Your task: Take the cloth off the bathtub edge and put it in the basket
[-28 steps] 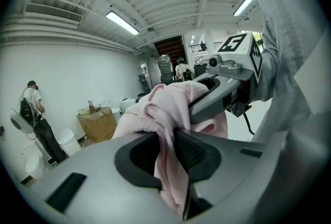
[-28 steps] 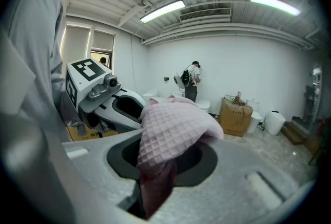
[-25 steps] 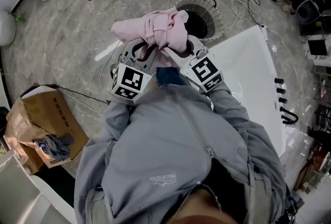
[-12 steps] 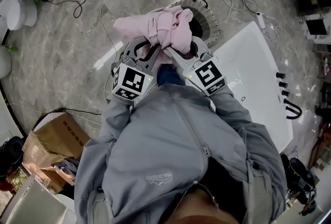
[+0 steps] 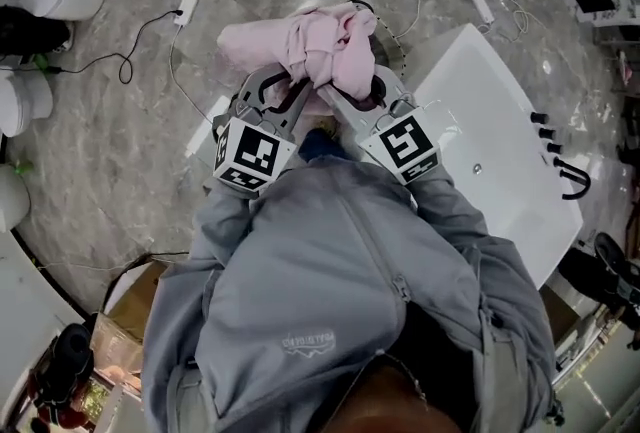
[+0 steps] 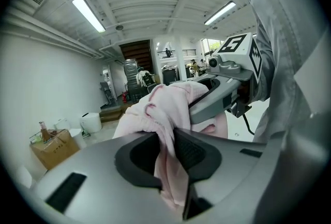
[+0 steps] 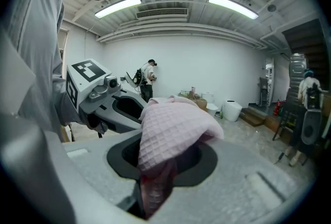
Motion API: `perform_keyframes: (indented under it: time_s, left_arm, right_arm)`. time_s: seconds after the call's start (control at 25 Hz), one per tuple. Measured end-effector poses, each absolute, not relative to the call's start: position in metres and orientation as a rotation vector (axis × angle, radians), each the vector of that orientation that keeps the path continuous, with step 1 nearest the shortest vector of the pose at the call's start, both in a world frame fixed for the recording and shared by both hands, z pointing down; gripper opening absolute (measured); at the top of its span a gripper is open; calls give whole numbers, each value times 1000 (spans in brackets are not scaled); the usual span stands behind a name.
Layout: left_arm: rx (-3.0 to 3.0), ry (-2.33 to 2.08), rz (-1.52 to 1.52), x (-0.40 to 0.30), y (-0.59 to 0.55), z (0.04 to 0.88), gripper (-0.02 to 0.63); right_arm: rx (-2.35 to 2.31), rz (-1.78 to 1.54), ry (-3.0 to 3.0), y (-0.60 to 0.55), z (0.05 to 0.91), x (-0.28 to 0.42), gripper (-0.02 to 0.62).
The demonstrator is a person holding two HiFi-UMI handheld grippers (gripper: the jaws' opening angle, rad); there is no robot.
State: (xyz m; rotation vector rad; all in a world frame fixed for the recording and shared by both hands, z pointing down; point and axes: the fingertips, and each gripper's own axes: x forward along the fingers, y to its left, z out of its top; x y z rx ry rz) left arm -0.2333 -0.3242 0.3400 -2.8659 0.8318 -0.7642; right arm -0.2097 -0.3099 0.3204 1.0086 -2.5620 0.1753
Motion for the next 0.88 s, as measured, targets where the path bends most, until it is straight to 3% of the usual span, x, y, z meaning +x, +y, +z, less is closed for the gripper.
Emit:
perform_keyframes:
  time_s: [0.88]
  left_arm:
    - [-2869,67,-677,-146,-381,330,78]
  right_arm:
    - [1649,249,-2249,-356,311,-133,104]
